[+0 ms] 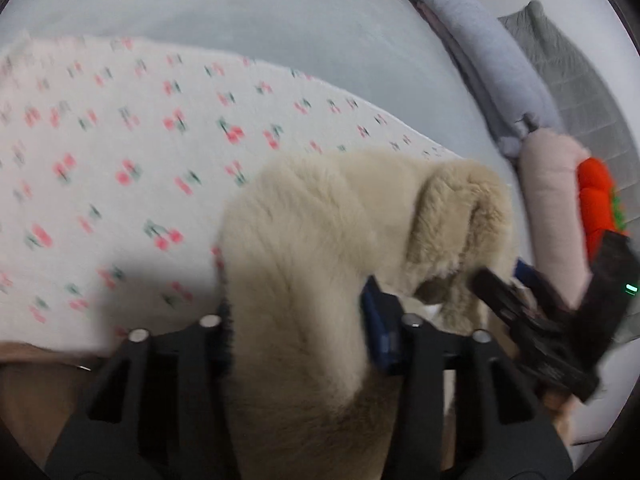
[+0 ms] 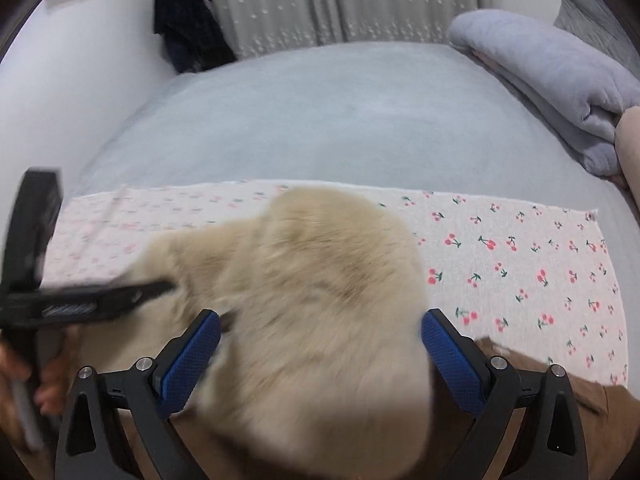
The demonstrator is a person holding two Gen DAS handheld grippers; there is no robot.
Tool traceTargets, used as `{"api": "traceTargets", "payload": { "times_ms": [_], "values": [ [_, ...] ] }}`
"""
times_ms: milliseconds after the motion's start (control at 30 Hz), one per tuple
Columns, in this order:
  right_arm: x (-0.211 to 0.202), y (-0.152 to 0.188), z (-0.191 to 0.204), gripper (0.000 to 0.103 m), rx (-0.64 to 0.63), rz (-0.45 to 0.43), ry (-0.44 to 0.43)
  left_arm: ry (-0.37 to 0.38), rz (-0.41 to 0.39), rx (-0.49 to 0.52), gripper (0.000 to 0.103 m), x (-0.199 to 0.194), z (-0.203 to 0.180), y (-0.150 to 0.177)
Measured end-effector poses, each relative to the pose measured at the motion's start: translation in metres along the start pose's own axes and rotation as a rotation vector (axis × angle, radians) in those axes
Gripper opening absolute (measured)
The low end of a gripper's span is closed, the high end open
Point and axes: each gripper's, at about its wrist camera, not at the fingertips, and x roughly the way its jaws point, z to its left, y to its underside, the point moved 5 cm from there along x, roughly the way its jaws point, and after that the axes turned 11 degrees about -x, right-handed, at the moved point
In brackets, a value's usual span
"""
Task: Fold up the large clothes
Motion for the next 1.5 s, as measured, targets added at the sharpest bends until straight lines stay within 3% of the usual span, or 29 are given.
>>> {"api": "traceTargets", "payload": {
  "times_ms": [100, 167, 200, 233, 300, 367, 433, 533, 600, 633, 667, 733, 800, 867, 967, 1100, 1200, 1400, 1500],
  "values": [
    [0.026, 0.012, -0.009, 0.083, 0.016, 0.092, 0.003, 0.050, -0.038, 0.014, 0.023, -0.010, -0.003, 0.013],
    [0.028, 0.022, -0.015, 0.057, 0.059, 0.079, -0.046, 0.066, -0.131, -0.027, 0.020, -0.026, -0.001, 0.018],
    [0.022, 0.025, -0.017, 0.047, 0.081, 0.044, -0.085, 0.060, -0.224, -0.040, 0.019, -0.041, -0.002, 0.021],
    [0.017, 0.026, -0.017, 0.029, 0.100, 0.019, -0.115, 0.045, -0.296, -0.033, 0.019, -0.051, -0.004, 0.022],
    [0.005, 0.021, -0.011, 0.025, 0.127, -0.023, -0.124, 0.019, -0.497, -0.012, 0.018, -0.078, -0.011, 0.024],
    [-0.005, 0.009, 0.001, 0.023, 0.099, -0.068, -0.087, -0.024, -0.612, 0.013, 0.018, -0.084, -0.018, 0.025],
    [-0.011, -0.006, 0.010, 0.018, 0.082, -0.106, -0.060, -0.105, -0.621, 0.059, 0.019, -0.070, -0.018, 0.020],
    [0.009, -0.014, 0.007, 0.018, 0.122, -0.062, -0.073, -0.181, -0.533, 0.036, 0.024, -0.030, -0.001, 0.010],
    [0.029, -0.008, 0.002, 0.021, 0.135, -0.021, -0.064, -0.179, -0.452, -0.010, 0.040, -0.007, 0.013, 0.006],
    [0.031, -0.007, 0.001, 0.034, 0.129, -0.025, -0.054, -0.153, -0.443, -0.027, 0.040, -0.009, 0.015, 0.003],
    [0.033, -0.005, 0.000, 0.047, 0.125, -0.021, -0.041, -0.146, -0.445, -0.030, 0.046, -0.010, 0.013, 0.004],
    [0.026, 0.000, -0.005, 0.059, 0.151, -0.028, -0.027, -0.168, -0.455, -0.032, 0.059, -0.022, 0.008, 0.005],
    [0.007, 0.006, -0.007, 0.062, 0.168, -0.035, -0.056, -0.207, -0.483, -0.006, 0.075, -0.034, 0.005, 0.012],
    [-0.013, 0.016, -0.013, 0.065, 0.142, -0.034, -0.039, -0.232, -0.516, 0.020, 0.081, -0.055, -0.001, 0.019],
    [-0.052, 0.038, -0.030, 0.077, 0.061, -0.042, 0.076, -0.259, -0.522, 0.046, 0.083, -0.082, -0.008, 0.037],
    [-0.111, 0.077, -0.068, 0.080, -0.003, -0.030, 0.214, -0.308, -0.517, 0.113, 0.088, -0.114, -0.019, 0.078],
    [-0.153, 0.125, -0.109, 0.083, 0.023, 0.012, 0.290, -0.307, -0.498, 0.158, 0.094, -0.116, -0.027, 0.109],
    [-0.206, 0.204, -0.170, 0.083, 0.136, 0.110, 0.356, -0.341, -0.375, 0.304, 0.094, -0.106, -0.037, 0.180],
    [-0.228, 0.242, -0.183, 0.083, 0.208, 0.124, 0.314, -0.382, -0.338, 0.364, 0.094, -0.109, -0.032, 0.216]
  ]
}}
